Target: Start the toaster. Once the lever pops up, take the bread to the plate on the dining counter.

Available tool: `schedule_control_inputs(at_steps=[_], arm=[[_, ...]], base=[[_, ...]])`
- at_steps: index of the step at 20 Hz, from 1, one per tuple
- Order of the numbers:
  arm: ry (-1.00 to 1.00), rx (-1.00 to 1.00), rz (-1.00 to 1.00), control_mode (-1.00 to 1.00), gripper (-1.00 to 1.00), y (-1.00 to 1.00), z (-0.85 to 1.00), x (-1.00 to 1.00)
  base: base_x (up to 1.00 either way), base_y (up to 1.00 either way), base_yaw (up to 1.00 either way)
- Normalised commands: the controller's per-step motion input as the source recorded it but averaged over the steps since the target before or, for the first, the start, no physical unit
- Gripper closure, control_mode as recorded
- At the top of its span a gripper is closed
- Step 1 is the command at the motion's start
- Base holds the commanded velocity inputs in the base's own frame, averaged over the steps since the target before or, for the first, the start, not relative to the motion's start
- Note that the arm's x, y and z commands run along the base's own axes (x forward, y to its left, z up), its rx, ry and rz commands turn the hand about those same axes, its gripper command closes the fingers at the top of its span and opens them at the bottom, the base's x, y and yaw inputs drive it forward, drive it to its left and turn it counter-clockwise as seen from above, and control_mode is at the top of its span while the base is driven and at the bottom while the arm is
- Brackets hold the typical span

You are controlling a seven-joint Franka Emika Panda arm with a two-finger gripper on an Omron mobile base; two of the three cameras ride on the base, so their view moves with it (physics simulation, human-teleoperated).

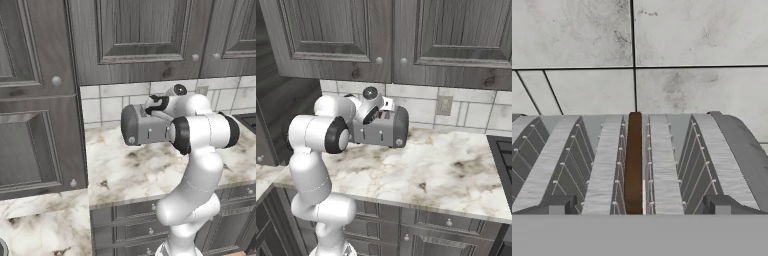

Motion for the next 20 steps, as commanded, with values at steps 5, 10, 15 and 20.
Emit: schedule_control_inputs(at_steps=[5,10,15,20], arm=[[0.03,0.00,0.00,-1.00,-1.00,0.01,0.00,0.04],[0.02,0.00,0.00,-1.00,-1.00,0.01,0.00,0.03],[0.02,0.00,0.00,-1.00,-1.00,0.00,0.00,0.02],[0.03,0.00,0.00,-1.00,-1.00,0.00,0.00,0.04]], base=[[0.00,0.00,0.00],[0.00,0.00,0.00],[0.00,0.00,0.00],[0.00,0.00,0.00]])
